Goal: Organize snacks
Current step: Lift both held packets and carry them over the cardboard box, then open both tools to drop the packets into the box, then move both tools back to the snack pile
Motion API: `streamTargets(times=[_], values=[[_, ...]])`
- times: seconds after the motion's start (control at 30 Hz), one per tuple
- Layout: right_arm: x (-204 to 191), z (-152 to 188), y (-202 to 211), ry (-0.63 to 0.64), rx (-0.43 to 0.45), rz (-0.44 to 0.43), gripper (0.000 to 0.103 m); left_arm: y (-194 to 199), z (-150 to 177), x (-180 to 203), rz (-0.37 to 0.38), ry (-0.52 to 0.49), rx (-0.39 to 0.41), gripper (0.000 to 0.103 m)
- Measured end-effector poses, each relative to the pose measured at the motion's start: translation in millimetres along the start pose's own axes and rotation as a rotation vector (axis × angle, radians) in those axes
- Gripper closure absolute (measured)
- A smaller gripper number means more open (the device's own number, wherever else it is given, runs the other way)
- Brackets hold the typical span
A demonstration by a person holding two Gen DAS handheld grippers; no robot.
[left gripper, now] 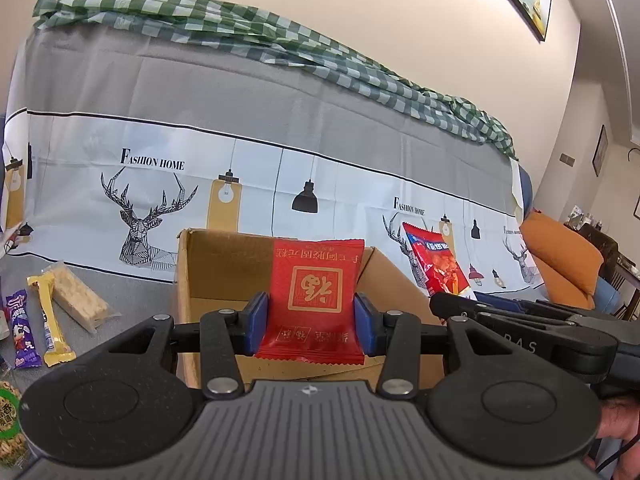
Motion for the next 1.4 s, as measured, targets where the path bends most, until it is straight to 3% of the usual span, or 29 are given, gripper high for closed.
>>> streamTargets(times=[1.07,1.17,1.2,1.23,1.4], values=[[1.8,0.1,-1.8,0.011,-0.002,-0.009,0.054,0.1,-0.9,4.6,0.018,0.003,0.002,0.053],[1.7,-0.1,-1.6,0.012,-0.001,-0.006,0.052,-3.8,0.4,5.4,0.027,0.007,-0.024,0.037],[1.5,0.0,-1.5,0.015,0.0,-0.003,0.043,-4.2,0.7,5.7,0.024,0.009,-0.024,0.035],[1.2,0.4,-1.3,0.018,0.003,0.002,0.035,-4.0,0.5,5.6,0.02,0.008,-0.02,0.034],[-1.2,-0.1,-0.9,0.02,0.012,0.004,0.03,-1.7,0.2,4.9,-0.006,-0.012,0.007,0.028]])
Point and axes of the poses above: each gripper's, at about its wrist camera, not at the fingertips, and y roughly against the way its jaws point, x to its right, z to its underside, the point moved 3 cm from there along -y, roughly the way its jaws point, and after that the axes turned 2 degrees about -z, right-handed, at the moved point
